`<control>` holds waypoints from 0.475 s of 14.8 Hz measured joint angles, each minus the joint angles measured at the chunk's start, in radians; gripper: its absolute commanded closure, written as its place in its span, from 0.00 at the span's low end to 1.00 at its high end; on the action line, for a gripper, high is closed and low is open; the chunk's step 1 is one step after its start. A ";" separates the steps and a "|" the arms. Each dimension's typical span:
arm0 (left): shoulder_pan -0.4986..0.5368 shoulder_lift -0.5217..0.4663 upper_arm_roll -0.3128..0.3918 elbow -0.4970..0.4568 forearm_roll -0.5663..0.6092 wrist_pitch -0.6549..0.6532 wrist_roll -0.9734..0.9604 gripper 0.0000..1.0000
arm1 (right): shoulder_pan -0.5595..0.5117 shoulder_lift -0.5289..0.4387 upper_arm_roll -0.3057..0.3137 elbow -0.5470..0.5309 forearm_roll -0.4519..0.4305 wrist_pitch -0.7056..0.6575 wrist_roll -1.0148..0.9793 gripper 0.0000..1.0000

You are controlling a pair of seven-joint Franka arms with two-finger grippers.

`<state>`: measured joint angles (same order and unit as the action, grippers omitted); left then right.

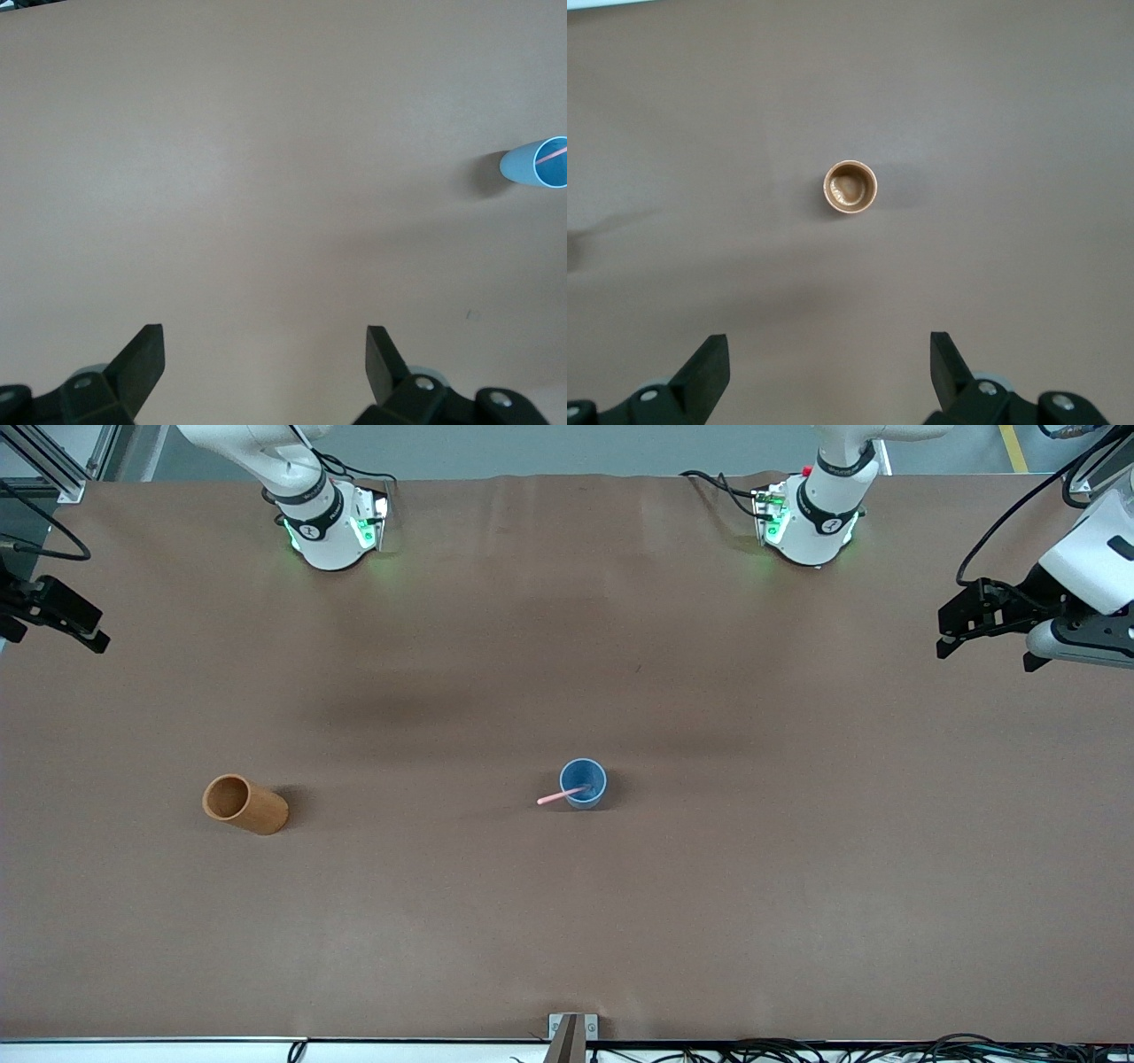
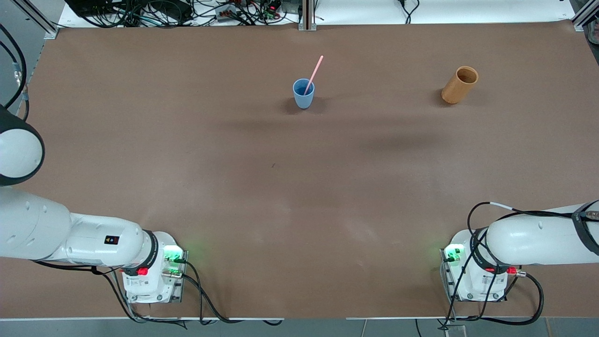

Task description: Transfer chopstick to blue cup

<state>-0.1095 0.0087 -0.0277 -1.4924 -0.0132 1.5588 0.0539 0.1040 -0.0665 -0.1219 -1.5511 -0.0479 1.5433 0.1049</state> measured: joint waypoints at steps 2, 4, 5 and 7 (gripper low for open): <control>0.000 0.000 0.000 0.000 0.000 0.000 0.000 0.00 | -0.011 0.003 0.002 0.000 0.005 -0.002 -0.021 0.00; 0.000 0.000 0.000 0.000 0.000 0.000 0.000 0.00 | -0.052 0.003 0.029 0.001 0.024 -0.006 -0.042 0.00; 0.000 0.000 0.000 0.000 0.000 0.000 0.000 0.00 | -0.079 0.003 0.054 0.001 0.030 -0.008 -0.051 0.00; 0.000 0.000 0.000 0.000 0.000 0.000 0.000 0.00 | -0.108 0.003 0.089 0.001 0.033 -0.014 -0.056 0.00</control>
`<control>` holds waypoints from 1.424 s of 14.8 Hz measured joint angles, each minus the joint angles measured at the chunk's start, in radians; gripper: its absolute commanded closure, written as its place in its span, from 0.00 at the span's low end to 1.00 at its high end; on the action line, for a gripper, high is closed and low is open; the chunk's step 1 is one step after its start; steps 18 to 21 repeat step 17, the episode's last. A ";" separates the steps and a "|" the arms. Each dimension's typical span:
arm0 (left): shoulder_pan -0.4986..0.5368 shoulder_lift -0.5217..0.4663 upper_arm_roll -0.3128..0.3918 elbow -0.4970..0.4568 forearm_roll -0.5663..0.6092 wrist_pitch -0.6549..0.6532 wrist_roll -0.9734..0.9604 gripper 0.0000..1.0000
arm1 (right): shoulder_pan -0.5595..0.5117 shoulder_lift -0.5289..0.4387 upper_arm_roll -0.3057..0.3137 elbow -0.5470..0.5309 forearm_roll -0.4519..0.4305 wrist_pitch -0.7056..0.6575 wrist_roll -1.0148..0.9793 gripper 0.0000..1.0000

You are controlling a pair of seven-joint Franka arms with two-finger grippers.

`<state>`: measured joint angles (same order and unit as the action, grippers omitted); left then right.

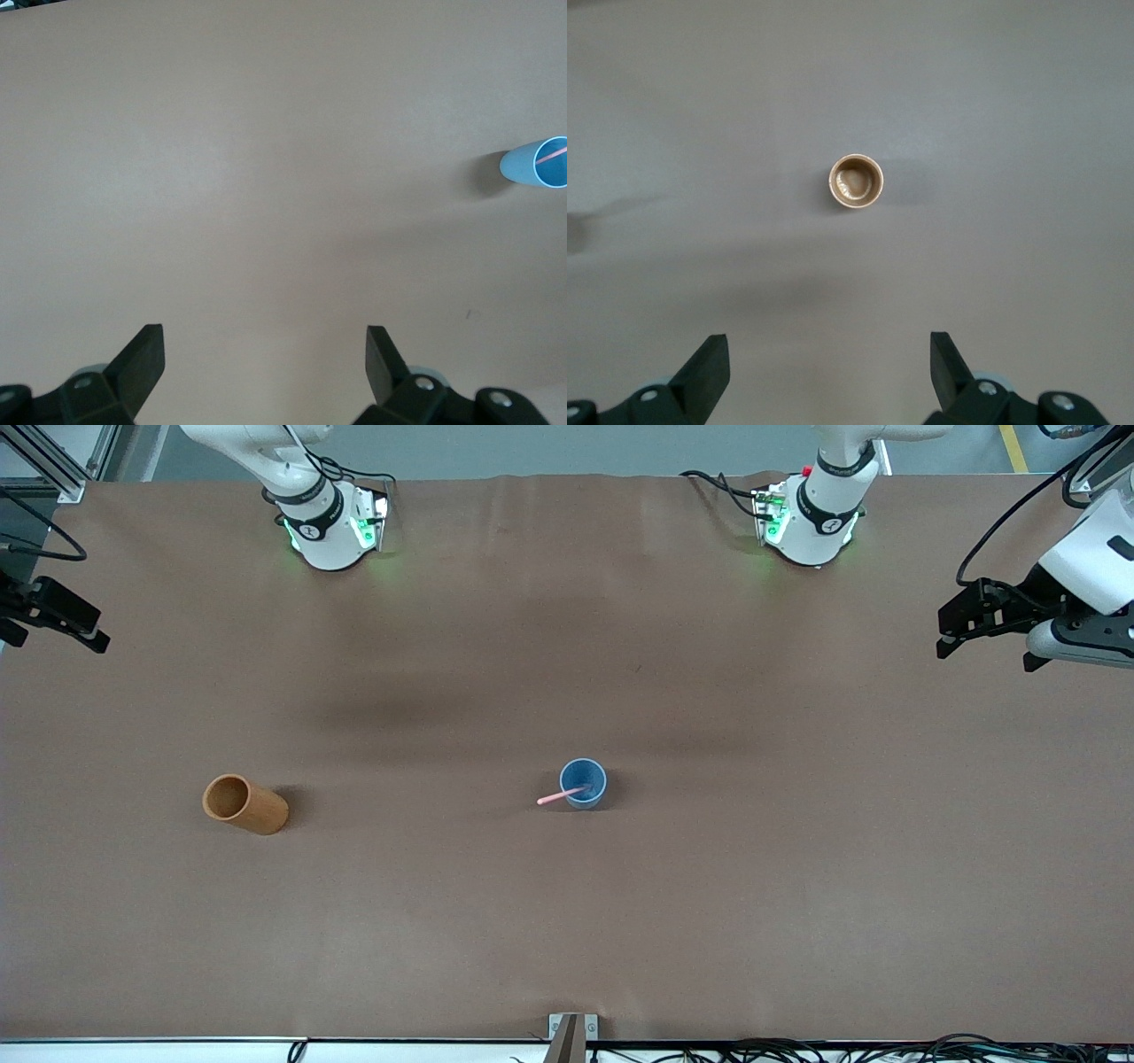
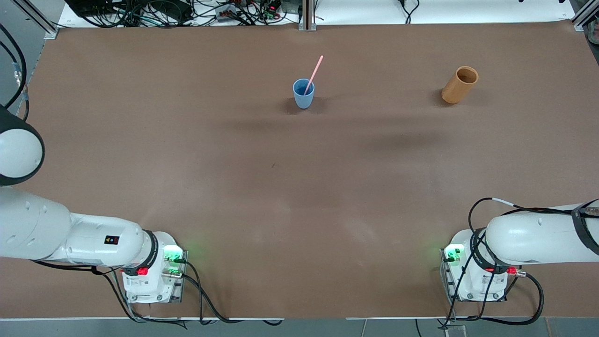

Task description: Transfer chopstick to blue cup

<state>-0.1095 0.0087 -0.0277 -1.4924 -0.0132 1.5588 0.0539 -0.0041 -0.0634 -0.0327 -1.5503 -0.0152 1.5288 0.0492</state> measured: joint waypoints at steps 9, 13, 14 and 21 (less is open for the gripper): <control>0.000 0.000 0.000 0.000 0.000 0.000 0.000 0.00 | -0.014 0.001 0.017 0.000 0.001 -0.020 -0.055 0.00; 0.000 0.000 0.000 0.000 0.000 0.000 0.000 0.00 | -0.014 0.004 0.022 -0.001 0.002 -0.021 -0.057 0.00; 0.000 0.000 0.000 0.000 0.000 0.000 0.000 0.00 | -0.014 0.004 0.022 -0.001 0.002 -0.021 -0.060 0.00; 0.000 0.000 0.000 0.000 0.000 0.000 0.000 0.00 | -0.014 0.005 0.022 -0.001 0.002 -0.020 -0.098 0.00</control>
